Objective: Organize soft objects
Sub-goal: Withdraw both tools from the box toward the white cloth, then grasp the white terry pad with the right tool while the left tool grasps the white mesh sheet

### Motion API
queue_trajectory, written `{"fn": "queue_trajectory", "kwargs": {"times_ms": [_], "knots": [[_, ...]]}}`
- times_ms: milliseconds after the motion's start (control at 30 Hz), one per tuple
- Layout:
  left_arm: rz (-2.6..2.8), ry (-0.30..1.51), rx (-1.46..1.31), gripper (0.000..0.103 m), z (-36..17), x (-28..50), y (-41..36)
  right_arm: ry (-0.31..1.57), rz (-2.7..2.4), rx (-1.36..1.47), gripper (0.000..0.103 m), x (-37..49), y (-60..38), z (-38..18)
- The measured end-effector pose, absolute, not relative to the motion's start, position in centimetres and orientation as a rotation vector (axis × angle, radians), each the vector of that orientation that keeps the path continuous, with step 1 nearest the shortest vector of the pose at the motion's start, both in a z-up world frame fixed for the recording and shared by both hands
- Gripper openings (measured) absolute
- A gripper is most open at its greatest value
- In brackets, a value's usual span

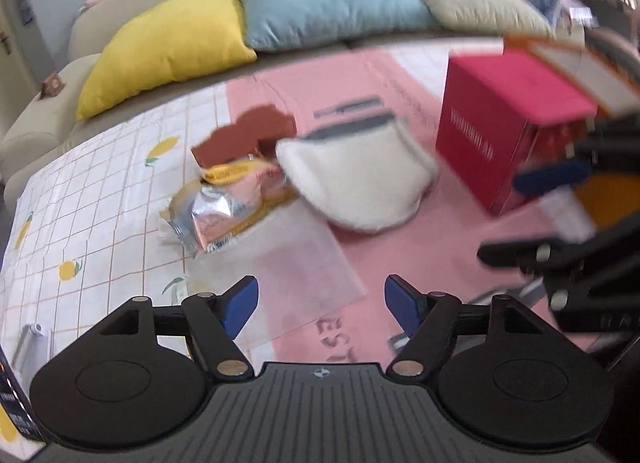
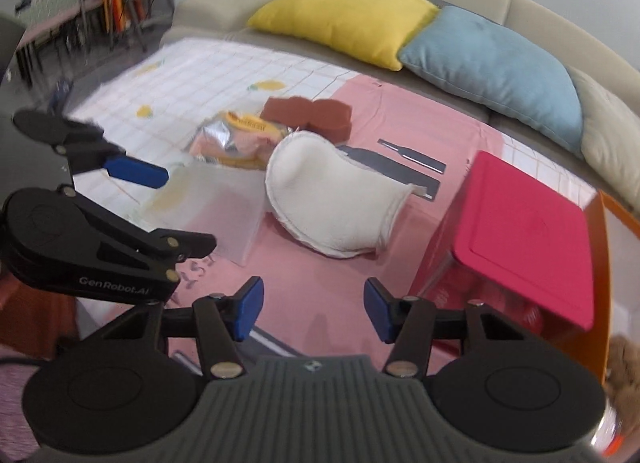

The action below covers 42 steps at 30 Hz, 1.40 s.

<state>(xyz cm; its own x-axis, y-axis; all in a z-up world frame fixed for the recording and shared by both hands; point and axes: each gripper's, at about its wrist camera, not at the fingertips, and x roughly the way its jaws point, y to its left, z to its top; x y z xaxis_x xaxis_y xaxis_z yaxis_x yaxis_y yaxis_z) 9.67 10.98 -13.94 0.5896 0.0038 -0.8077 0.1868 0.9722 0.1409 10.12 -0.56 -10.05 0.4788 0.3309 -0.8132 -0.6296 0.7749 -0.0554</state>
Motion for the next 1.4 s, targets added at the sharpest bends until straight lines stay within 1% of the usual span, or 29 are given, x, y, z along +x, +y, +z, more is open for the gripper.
{"fn": "queue_trajectory", "kwargs": {"times_ms": [167, 400, 600, 633, 667, 700, 800, 833, 867, 900, 967, 1067, 1133, 1167, 1200, 1300, 1367, 1400], "knots": [[-0.147, 0.991, 0.390, 0.085, -16.4, 10.2, 11.1, 0.903, 0.626, -0.441, 0.055, 11.8, 0.6, -11.3], [-0.154, 1.017, 0.352, 0.085, -18.6, 11.6, 11.7, 0.950, 0.631, -0.433, 0.055, 13.6, 2.0, -12.8], [-0.114, 0.967, 0.299, 0.097, -19.1, 12.4, 12.3, 0.965, 0.653, -0.449, 0.056, 14.6, 3.2, -14.1], [-0.099, 0.956, 0.302, 0.103, -19.3, 12.6, 12.4, 0.961, 0.656, -0.458, 0.057, 14.8, 3.4, -14.3], [-0.083, 0.950, 0.298, 0.103, -19.4, 12.7, 12.6, 0.953, 0.659, -0.468, 0.059, 15.0, 3.7, -14.5], [-0.073, 0.949, 0.281, 0.103, -19.5, 12.9, 12.8, 0.943, 0.661, -0.479, 0.064, 15.3, 3.9, -14.7], [-0.048, 0.956, 0.198, 0.103, -19.6, 13.3, 13.9, 0.892, 0.666, -0.530, 0.067, 16.2, 4.8, -15.3], [-0.045, 0.959, 0.169, 0.103, -19.7, 13.4, 14.2, 0.878, 0.664, -0.554, 0.071, 16.5, 5.2, -15.6], [-0.042, 0.963, 0.144, 0.103, -19.7, 13.4, 14.5, 0.867, 0.662, -0.576, 0.081, 16.9, 5.5, -16.0], [-0.039, 0.966, 0.122, 0.103, -19.8, 13.4, 14.8, 0.860, 0.661, -0.585, 0.085, 17.4, 5.7, -16.3], [-0.035, 0.974, 0.080, 0.103, -19.8, 13.5, 15.2, 0.873, 0.664, -0.578, 0.085, 18.4, 6.1, -16.9], [-0.031, 0.983, 0.041, 0.103, -19.8, 13.5, 15.6, 0.957, 0.632, -0.513, 0.084, 19.9, 6.1, -18.1], [-0.029, 0.984, 0.035, 0.103, -19.8, 13.5, 15.6, 0.983, 0.621, -0.444, 0.080, 20.4, 5.6, -18.4], [-0.029, 0.985, 0.033, 0.103, -19.8, 13.6, 15.6, 0.985, 0.622, -0.433, 0.076, 20.5, 5.5, -18.4], [-0.032, 0.985, 0.025, 0.103, -19.7, 13.6, 15.7, 0.982, 0.631, -0.429, 0.064, 20.4, 5.5, -18.4], [-0.027, 0.986, 0.017, 0.103, -19.6, 13.6, 15.6, 0.987, 0.646, -0.428, 0.040, 20.3, 5.7, -18.2], [-0.022, 0.988, 0.015, 0.101, -19.6, 13.7, 15.6, 1.000, 0.648, -0.409, 0.032, 20.7, 5.4, -18.0], [-0.019, 0.990, 0.014, 0.101, -19.6, 13.7, 15.6, 1.013, 0.649, -0.383, 0.026, 21.0, 5.1, -18.0]]}}
